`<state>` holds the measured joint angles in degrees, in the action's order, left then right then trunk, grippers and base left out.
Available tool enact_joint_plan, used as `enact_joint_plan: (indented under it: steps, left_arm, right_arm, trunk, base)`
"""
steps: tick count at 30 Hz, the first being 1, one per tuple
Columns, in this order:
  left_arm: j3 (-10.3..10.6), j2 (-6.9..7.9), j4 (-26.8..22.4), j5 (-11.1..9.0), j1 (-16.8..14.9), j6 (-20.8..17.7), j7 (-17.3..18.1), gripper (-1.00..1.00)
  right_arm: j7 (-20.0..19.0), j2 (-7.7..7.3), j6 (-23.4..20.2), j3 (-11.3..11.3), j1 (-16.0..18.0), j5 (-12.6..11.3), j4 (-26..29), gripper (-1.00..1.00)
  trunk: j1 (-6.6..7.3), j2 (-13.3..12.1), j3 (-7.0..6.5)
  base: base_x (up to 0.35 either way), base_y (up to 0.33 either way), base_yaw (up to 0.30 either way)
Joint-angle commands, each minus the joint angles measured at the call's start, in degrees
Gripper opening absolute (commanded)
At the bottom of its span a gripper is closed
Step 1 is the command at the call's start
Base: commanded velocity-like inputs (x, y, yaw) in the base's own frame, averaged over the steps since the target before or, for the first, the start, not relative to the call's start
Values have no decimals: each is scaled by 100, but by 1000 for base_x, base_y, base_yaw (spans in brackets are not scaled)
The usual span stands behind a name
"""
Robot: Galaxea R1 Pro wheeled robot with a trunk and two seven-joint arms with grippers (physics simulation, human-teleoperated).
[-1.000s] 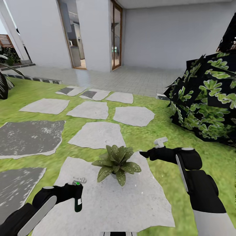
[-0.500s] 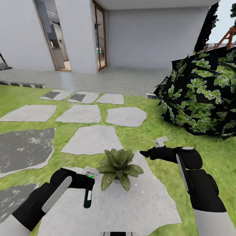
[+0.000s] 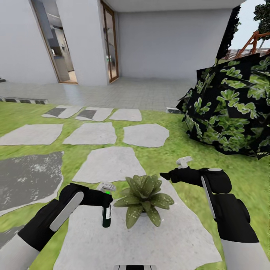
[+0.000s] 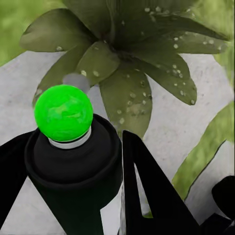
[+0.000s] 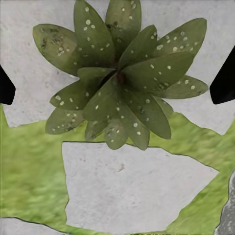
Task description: Pick up the pesticide atomizer in the garden and spray insectifuge to fully cover both potted plants in the garden.
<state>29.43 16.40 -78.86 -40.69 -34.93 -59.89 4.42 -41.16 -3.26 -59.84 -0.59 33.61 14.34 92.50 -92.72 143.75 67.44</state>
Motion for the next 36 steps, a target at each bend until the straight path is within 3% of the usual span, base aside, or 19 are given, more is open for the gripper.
enact_joint_plan:
  steps: [1, 4, 5, 7, 12, 25, 36]
  left_arm:
    - [132, 8, 128, -58, -45, -11, 48, -100]
    - [790, -21, 844, -167, -402, -11, 50, -100]
    - [1270, -45, 1203, -193, -641, -11, 38, -100]
    - [1476, -37, 1361, -188, -737, -11, -4, -100]
    - [1600, 25, 1532, -187, -770, -11, -378, -100]
    - [1645, 246, 1619, -186, -770, -11, -445, -100]
    - [1713, 200, 1691, -176, -743, -11, -392, -100]
  right_arm:
    - [-59, 1, -16, -3, 5, 60, 4, 100]
    - [-59, -3, -16, -3, 5, 60, 4, 100]
    - [-59, -9, -16, -3, 5, 60, 4, 100]
    - [-59, -12, -16, -3, 5, 60, 4, 100]
    - [-59, -8, -16, -3, 5, 60, 4, 100]
    - [-59, 1, -16, -3, 10, 60, 4, 100]
    - [-59, 1, -16, -7, 14, 60, 4, 100]
  trunk:
    - [1, 2, 5]
    - [1, 2, 5]
    - [1, 2, 5]
    - [1, 2, 5]
    - [1, 2, 5]
    - [1, 2, 5]
    - [1, 2, 5]
  base:
    - [12, 20, -176]
    - [5, 8, -217]
    - [1, 2, -236]
    - [1, 1, -240]
    - [0, 0, -222]
    - [0, 28, -23]
    - [0, 279, -138]
